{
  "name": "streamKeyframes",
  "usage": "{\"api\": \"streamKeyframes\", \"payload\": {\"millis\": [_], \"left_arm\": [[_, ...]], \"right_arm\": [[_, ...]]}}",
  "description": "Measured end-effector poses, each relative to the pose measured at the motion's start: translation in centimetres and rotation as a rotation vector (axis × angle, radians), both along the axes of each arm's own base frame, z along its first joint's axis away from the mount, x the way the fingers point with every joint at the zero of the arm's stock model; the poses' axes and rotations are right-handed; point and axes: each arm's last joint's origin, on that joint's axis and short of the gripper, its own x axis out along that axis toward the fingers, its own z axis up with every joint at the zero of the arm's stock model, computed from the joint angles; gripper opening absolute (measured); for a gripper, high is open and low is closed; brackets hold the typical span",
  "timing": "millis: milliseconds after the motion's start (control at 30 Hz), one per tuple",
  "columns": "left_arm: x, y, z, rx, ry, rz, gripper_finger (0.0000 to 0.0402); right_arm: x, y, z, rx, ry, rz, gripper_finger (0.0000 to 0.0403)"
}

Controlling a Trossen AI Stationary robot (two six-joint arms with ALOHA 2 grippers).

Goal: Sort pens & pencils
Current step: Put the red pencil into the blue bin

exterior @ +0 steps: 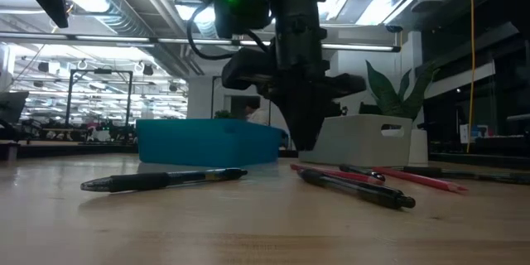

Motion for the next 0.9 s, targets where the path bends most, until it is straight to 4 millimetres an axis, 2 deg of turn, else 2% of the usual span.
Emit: {"api": "streamKeyframes", "payload": {"millis": [167,467,733,900], "left_arm": [[0.0,0.0,0.0,0.000,0.000,0.000,0.0081],[0.0,0.0,0.0,0.000,0.000,0.000,0.0081],[0.0,0.0,0.0,-0.001,0.000,0.000,0.0081],[0.0,0.0,0.0,-0.001,0.000,0.000,0.0081]], "right_arm": [[-0.1,-0.3,-0.2,-0.001,0.004,0.009,0.0088],[-1.2,-0.4,-2.4,0.011,0.064,0.005,0.0123],[-1.3,-0.5,-3.2,0.031,0.045,-0.003,0.0126],[-1.2,-0.9,-3.2,0.057,0.042,-0.018,0.0103]]}}
